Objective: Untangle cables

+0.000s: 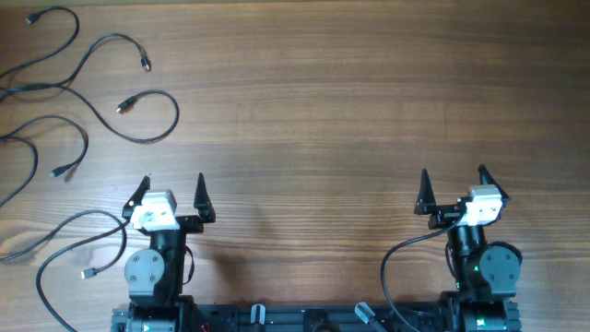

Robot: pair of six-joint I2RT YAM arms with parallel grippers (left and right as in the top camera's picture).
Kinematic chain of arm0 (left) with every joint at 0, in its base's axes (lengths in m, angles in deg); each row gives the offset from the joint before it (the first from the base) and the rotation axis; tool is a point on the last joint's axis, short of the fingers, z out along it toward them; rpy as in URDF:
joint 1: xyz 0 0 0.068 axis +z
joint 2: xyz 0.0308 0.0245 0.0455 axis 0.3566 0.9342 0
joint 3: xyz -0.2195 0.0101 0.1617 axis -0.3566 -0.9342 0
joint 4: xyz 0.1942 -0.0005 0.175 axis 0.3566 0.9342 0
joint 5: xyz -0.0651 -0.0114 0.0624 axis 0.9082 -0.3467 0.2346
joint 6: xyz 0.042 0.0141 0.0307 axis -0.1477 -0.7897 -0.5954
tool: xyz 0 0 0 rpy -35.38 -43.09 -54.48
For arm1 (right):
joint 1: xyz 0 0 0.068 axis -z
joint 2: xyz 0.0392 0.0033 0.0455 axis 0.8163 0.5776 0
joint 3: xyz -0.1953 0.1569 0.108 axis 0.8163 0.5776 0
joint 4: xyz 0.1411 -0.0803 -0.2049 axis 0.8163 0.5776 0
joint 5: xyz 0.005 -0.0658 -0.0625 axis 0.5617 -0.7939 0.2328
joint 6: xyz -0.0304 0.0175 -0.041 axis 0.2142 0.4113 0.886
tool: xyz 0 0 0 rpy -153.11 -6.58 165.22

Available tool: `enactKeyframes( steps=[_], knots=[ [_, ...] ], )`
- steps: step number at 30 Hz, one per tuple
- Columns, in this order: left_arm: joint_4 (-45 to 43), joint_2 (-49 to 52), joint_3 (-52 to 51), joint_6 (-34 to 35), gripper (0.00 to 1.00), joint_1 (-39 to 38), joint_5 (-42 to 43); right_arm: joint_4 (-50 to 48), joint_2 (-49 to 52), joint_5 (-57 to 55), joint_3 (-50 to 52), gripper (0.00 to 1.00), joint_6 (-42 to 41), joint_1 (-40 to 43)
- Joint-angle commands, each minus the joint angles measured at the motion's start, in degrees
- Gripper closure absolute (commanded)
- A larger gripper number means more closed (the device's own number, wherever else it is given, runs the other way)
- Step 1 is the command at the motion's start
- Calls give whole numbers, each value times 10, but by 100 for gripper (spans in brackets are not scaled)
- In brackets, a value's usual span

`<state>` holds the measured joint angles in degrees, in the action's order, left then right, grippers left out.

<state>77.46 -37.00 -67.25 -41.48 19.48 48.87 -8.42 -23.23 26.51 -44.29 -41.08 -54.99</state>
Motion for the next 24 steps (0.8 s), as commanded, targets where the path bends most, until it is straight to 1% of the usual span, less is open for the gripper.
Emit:
enactKeyframes(
  steps=[1,23,24],
  knots=[
    [-2,-4,-4,-10,0,-2,-3,-1,-7,9,1,0,10,1],
    [-2,-4,-4,-10,0,-2,-3,-1,-7,9,1,1,10,1],
    [-2,-4,-4,-10,0,-2,-3,-1,-7,9,1,0,10,1]
  ],
)
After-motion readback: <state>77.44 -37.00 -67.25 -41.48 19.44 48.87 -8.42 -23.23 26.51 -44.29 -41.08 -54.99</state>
